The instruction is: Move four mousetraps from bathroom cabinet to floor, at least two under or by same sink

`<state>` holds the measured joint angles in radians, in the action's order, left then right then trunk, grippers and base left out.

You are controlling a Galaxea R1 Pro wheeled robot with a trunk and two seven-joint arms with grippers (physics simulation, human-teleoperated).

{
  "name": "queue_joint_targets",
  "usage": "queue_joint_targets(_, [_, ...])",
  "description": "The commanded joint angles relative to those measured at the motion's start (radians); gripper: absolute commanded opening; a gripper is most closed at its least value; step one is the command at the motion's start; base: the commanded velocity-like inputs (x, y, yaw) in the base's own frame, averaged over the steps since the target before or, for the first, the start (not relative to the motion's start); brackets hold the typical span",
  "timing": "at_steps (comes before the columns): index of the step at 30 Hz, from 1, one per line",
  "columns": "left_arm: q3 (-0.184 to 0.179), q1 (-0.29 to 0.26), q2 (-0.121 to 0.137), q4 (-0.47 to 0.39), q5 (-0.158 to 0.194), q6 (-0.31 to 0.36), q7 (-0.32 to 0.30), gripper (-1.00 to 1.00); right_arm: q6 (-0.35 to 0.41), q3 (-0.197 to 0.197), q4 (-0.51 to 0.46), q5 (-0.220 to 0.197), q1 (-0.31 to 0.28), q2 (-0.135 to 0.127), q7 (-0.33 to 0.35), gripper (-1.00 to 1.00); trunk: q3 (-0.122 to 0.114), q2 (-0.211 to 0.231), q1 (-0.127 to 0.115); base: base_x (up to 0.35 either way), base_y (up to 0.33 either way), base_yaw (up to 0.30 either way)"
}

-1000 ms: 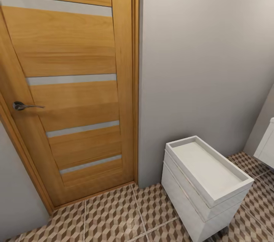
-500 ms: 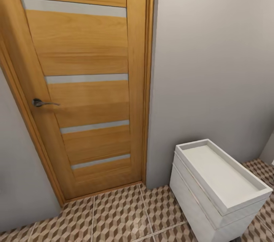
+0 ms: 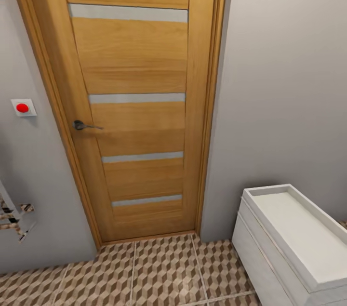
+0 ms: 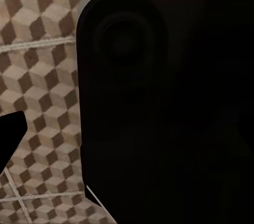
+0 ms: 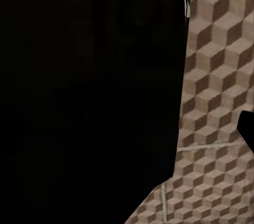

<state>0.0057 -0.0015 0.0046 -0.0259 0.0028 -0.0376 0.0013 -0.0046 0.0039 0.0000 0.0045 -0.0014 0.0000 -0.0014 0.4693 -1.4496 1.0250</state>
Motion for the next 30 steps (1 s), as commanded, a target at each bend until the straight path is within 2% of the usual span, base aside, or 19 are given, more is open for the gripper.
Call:
queue_joint_targets(1, [0.0,0.0,0.0,0.0,0.0,-0.003,0.0,1.0,-0.001,0.0,0.0,0.0,0.0,0.0,0.0,1.0,0.001,0.0,0.0,0.0,0.0,0.275])
queue_joint_targets(30, [0.0,0.0,0.0,0.0,0.0,-0.003,0.0,1.0,0.0,0.001,0.0,0.0,0.0,0.0,0.0,1.0,0.001,0.0,0.0,0.0,0.0,0.275])
